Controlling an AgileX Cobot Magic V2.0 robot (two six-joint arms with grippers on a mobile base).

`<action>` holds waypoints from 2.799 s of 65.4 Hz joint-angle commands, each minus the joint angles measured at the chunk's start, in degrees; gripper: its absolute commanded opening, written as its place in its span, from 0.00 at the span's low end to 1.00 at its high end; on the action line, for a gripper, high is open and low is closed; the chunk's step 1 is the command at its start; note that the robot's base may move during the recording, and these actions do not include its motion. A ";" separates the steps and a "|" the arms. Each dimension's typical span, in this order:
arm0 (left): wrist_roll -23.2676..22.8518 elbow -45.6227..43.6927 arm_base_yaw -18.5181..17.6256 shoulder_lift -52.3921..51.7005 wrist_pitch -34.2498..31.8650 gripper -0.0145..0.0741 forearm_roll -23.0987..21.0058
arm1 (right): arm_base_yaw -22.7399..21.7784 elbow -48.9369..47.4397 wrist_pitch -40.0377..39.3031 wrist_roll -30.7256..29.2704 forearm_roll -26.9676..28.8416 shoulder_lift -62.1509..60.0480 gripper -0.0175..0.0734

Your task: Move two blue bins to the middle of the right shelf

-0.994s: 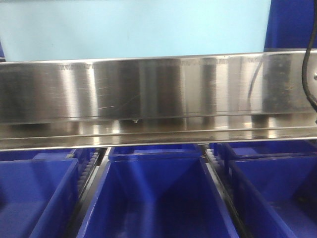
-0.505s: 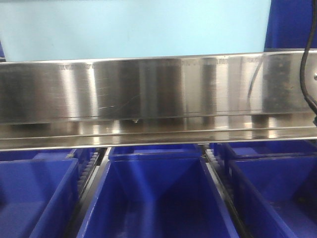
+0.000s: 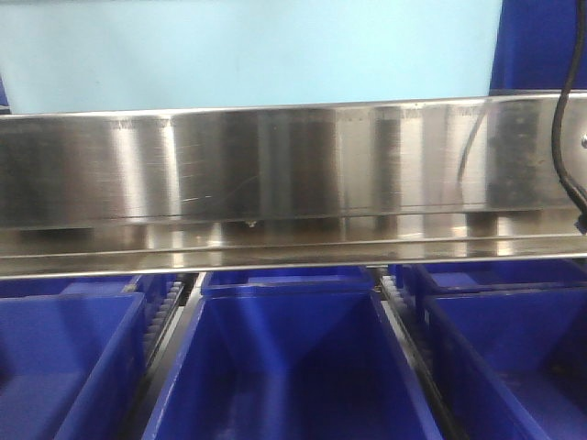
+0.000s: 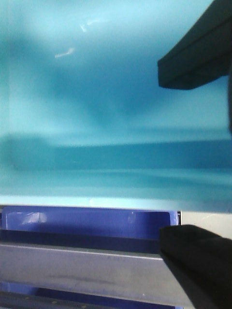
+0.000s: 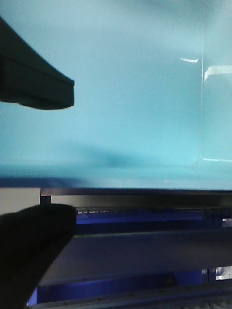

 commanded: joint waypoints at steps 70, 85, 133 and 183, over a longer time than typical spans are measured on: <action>3.17 0.12 3.76 -0.31 -0.33 0.56 -4.17 | -0.17 0.15 -0.40 -0.39 -0.33 -0.24 0.53; 3.17 0.15 3.76 0.87 -0.33 0.16 -4.80 | -0.17 0.15 -0.40 -0.39 -0.33 -0.24 0.12; -2.38 0.03 -0.11 -0.96 -0.33 0.04 -0.77 | -0.07 0.04 -0.40 -0.28 -1.29 -3.47 0.02; -2.44 -11.63 -1.54 -5.65 -0.33 0.04 0.00 | 3.45 -12.19 -0.40 -0.28 -4.59 -7.70 0.02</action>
